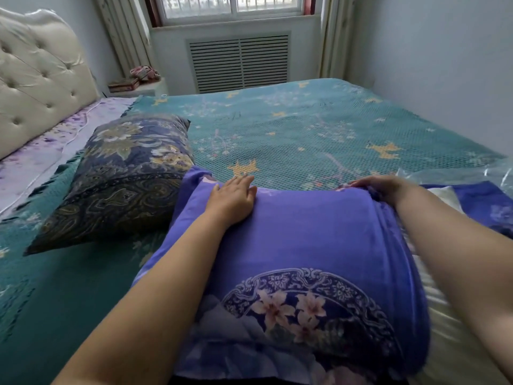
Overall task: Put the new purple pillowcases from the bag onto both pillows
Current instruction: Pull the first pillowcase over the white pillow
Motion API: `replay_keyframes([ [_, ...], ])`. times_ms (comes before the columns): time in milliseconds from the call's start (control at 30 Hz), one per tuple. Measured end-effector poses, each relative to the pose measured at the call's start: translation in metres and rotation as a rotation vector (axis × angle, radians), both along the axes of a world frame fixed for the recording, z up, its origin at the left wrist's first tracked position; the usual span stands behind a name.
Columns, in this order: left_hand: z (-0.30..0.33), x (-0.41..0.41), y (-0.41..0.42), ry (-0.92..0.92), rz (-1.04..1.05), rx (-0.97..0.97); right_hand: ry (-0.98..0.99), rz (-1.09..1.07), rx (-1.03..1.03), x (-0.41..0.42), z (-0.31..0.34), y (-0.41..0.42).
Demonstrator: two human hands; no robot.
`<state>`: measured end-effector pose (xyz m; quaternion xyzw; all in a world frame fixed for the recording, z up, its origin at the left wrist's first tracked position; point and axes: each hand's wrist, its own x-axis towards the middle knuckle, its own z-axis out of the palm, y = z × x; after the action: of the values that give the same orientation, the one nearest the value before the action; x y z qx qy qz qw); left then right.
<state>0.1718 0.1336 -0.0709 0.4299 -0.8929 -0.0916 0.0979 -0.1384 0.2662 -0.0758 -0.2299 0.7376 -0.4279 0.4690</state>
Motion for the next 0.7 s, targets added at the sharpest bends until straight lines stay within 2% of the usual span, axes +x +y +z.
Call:
replay_keyframes([
  [33,-0.001,-0.004,0.0,-0.031,0.002,0.029,-0.127,-0.03,-0.059,-0.005,0.009,0.008],
  [100,-0.007,-0.004,0.003,-0.049,0.02,0.052,-0.246,-0.113,-0.136,-0.017,0.024,0.022],
  [167,-0.014,-0.001,0.006,-0.036,0.036,0.031,-0.162,-0.116,-0.151,-0.019,0.031,0.032],
  [200,-0.018,0.0,0.006,-0.038,0.041,0.018,-0.01,-0.14,-0.121,-0.022,0.027,0.033],
  [300,-0.021,0.001,0.004,-0.053,0.052,0.036,0.812,-0.244,0.095,-0.026,0.01,0.03],
  [333,-0.02,0.001,0.002,-0.069,0.061,0.047,0.964,-0.198,0.169,-0.02,0.01,0.028],
  [367,-0.02,0.002,0.002,-0.09,0.068,0.052,1.013,-0.132,0.217,-0.016,0.008,0.027],
  [433,-0.02,0.004,0.003,-0.112,0.083,0.02,0.979,-0.057,0.26,-0.012,0.008,0.025],
  [567,-0.025,0.007,0.009,-0.095,0.097,-0.034,0.689,-0.062,0.137,0.005,0.03,0.05],
  [633,-0.027,0.008,0.01,-0.087,0.105,-0.046,0.695,0.086,0.135,0.024,0.039,0.072],
  [700,-0.029,0.007,0.012,-0.079,0.108,-0.043,0.816,0.261,0.142,0.039,0.037,0.093],
])
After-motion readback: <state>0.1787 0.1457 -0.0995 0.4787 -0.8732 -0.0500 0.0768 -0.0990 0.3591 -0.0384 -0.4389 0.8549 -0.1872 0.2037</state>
